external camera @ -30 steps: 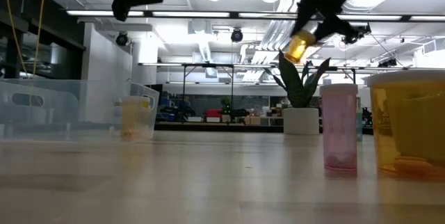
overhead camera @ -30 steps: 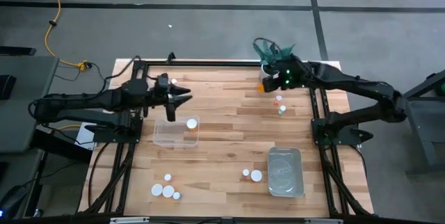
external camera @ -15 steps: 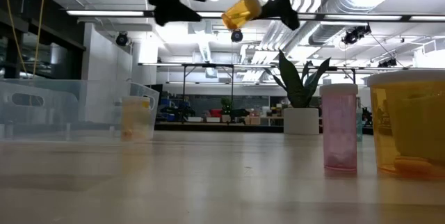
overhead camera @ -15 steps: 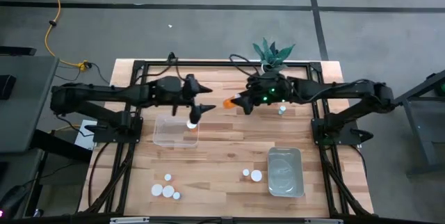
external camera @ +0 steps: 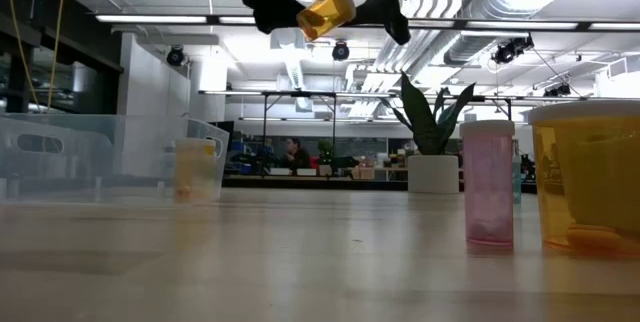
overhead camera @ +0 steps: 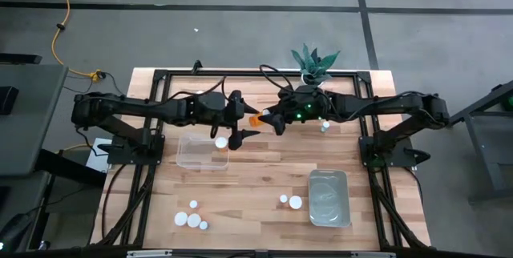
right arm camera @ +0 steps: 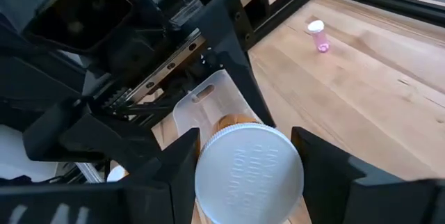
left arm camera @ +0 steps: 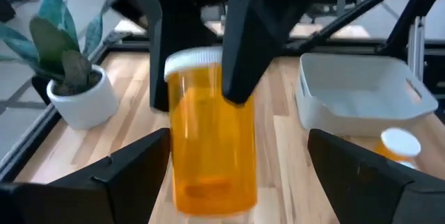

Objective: Pick and place medicine bottles into bin by pill shape (circle, oval)
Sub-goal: Put the large orange pill bottle into the transparent bin

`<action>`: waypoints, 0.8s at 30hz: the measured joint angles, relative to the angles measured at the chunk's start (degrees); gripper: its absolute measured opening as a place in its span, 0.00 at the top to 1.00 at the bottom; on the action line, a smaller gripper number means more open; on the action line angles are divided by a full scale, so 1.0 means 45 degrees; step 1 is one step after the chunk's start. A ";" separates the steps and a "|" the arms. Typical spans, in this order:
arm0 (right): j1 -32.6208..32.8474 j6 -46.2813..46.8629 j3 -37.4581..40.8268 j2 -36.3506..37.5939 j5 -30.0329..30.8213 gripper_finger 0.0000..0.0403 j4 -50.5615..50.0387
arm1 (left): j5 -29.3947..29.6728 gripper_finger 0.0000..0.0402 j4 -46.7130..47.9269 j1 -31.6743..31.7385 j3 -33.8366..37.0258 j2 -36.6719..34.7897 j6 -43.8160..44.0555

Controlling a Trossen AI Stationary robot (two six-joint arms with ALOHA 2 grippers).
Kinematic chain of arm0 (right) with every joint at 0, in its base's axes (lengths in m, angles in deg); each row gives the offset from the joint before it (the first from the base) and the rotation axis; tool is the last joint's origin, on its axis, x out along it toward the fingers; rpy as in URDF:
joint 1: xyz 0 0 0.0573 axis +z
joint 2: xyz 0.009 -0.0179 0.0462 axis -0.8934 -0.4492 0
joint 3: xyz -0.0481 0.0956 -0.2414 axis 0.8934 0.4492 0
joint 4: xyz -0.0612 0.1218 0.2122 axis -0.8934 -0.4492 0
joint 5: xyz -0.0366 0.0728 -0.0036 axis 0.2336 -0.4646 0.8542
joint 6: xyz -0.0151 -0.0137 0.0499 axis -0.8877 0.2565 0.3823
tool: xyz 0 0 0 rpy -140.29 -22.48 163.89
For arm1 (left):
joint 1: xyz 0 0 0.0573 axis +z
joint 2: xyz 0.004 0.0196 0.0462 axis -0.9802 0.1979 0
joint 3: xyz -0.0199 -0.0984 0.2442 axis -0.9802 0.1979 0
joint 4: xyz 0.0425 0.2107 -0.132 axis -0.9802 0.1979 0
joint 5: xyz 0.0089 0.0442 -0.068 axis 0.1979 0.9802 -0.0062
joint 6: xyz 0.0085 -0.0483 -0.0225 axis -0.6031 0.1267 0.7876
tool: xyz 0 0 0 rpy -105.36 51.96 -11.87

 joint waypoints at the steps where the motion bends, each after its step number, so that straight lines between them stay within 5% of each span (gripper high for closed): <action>1: 0.0000 -0.0034 0.0000 0.0000 -0.0076 0.56 0.0005 | 0.0072 0.18 0.0004 -0.0043 -0.0002 -0.0006 -0.0004; 15: 0.0055 -0.0271 0.0000 0.0000 -0.0763 0.56 0.0282 | 0.0053 0.22 -0.0153 -0.0067 0.0003 -0.0128 0.0006; 24: 0.0083 -0.0375 0.0000 0.0000 -0.0782 0.56 0.0277 | 0.0046 0.39 -0.0580 -0.0203 0.0003 -0.0123 0.0012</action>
